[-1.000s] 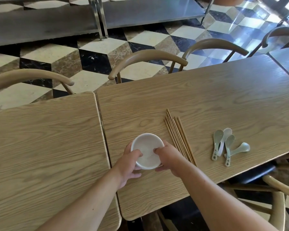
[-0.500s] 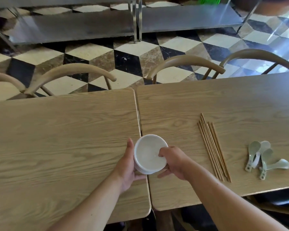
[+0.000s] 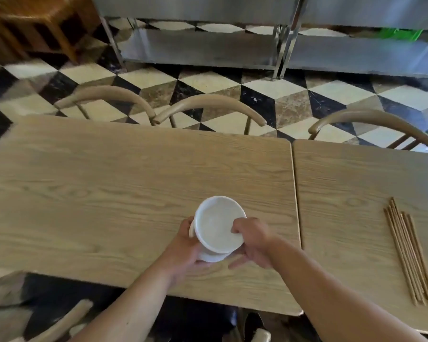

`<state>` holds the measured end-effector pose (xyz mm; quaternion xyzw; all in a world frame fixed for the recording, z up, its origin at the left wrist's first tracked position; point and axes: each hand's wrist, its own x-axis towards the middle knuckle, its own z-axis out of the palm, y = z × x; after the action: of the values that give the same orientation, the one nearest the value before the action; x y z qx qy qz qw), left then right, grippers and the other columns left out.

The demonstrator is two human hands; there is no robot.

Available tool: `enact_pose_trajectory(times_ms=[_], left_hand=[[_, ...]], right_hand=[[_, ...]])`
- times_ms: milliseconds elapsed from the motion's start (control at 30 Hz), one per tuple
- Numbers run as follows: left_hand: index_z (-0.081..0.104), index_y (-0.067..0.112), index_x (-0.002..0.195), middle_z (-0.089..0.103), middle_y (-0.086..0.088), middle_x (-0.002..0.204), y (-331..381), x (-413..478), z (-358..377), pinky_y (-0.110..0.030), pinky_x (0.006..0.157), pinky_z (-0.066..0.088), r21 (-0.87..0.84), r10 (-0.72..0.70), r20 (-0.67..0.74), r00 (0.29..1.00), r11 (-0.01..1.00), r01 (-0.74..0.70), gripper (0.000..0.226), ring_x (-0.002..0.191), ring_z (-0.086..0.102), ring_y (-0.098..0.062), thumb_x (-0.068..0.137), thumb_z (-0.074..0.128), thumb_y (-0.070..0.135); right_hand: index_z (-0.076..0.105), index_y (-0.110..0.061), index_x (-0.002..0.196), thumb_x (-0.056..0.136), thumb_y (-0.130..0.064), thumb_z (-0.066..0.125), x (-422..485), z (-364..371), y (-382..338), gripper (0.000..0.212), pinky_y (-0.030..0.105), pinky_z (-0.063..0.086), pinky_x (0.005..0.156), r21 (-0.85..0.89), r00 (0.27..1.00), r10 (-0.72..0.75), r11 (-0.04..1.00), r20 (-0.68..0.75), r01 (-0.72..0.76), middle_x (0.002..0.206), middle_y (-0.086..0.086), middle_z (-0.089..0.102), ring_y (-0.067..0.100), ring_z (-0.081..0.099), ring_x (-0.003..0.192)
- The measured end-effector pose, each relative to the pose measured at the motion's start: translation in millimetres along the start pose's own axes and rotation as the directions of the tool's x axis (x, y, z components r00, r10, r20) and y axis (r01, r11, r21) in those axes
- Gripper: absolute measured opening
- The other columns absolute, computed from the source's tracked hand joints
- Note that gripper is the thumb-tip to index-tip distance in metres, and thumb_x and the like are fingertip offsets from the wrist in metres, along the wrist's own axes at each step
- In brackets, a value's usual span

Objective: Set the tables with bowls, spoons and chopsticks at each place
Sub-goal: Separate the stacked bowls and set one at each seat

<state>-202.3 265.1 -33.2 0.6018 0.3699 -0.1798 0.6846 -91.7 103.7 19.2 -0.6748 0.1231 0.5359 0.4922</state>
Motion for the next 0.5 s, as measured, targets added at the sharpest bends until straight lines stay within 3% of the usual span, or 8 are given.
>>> enact_pose_trajectory(times_ms=[67, 200, 267, 333, 400, 500], left_hand=[[0.050, 0.043, 0.141, 0.075, 0.000, 0.131, -8, -10, -29, -0.054, 0.087, 0.066, 0.005, 0.019, 0.010, 1.000, 1.000, -0.019, 0.072, 0.112, 0.078, -0.026, 0.081, 0.091, 0.038], [0.053, 0.036, 0.142, 0.075, -0.006, 0.126, -15, -22, -77, -0.036, 0.060, 0.060, -0.028, 0.050, -0.038, 0.998, 0.998, -0.051, 0.078, 0.104, 0.080, -0.029, 0.075, 0.093, 0.033], [0.055, 0.036, 0.138, 0.074, -0.004, 0.126, -18, -28, -96, -0.038, 0.061, 0.063, -0.041, 0.057, -0.074, 0.996, 0.997, -0.060, 0.070, 0.107, 0.077, -0.028, 0.078, 0.088, 0.027], [0.051, 0.036, 0.136, 0.067, -0.002, 0.130, -20, -36, -116, -0.047, 0.072, 0.068, -0.067, 0.030, -0.124, 0.992, 0.997, -0.038, 0.053, 0.110, 0.073, -0.027, 0.091, 0.068, 0.015], [0.047, 0.035, 0.136, 0.060, -0.003, 0.132, -23, -45, -131, -0.048, 0.077, 0.068, -0.090, 0.005, -0.160, 0.987, 0.996, -0.019, 0.053, 0.112, 0.069, -0.029, 0.095, 0.049, 0.002], [0.046, 0.035, 0.136, 0.056, -0.003, 0.130, -28, -53, -146, -0.045, 0.071, 0.068, -0.120, -0.015, -0.209, 0.978, 0.993, -0.010, 0.055, 0.109, 0.068, -0.031, 0.096, 0.045, -0.003]], right_hand=[[0.055, -0.013, 0.115, 0.100, -0.013, 0.049, 1, 33, -2, 0.017, 0.070, 0.059, 0.092, -0.043, 1.000, 0.005, 0.999, 0.000, -0.005, 0.123, 0.023, 0.068, 0.044, 0.075, 0.105], [0.049, -0.010, 0.141, 0.098, -0.025, 0.051, 7, 88, -4, 0.046, 0.056, 0.065, 0.085, -0.138, 0.999, -0.006, 0.990, -0.044, -0.001, 0.133, 0.021, 0.062, 0.039, 0.074, 0.108], [0.053, -0.009, 0.141, 0.099, -0.026, 0.050, 5, 106, -4, 0.046, 0.052, 0.062, 0.088, -0.135, 0.996, -0.041, 0.990, -0.074, 0.030, 0.124, 0.014, 0.066, 0.031, 0.073, 0.101], [0.057, -0.009, 0.133, 0.103, -0.022, 0.049, 1, 118, -4, 0.033, 0.052, 0.059, 0.090, -0.083, 0.992, -0.087, 0.993, -0.096, 0.079, 0.111, 0.009, 0.067, 0.026, 0.071, 0.094], [0.057, -0.008, 0.128, 0.104, -0.020, 0.048, -4, 122, -4, 0.028, 0.049, 0.061, 0.079, -0.017, 0.987, -0.101, 0.995, -0.128, 0.099, 0.110, 0.012, 0.066, 0.030, 0.070, 0.093], [0.057, -0.002, 0.126, 0.102, -0.015, 0.051, -1, 115, 4, 0.029, 0.036, 0.048, 0.057, 0.093, 0.960, -0.097, 0.988, -0.265, 0.125, 0.098, 0.016, 0.060, 0.025, 0.057, 0.073]])
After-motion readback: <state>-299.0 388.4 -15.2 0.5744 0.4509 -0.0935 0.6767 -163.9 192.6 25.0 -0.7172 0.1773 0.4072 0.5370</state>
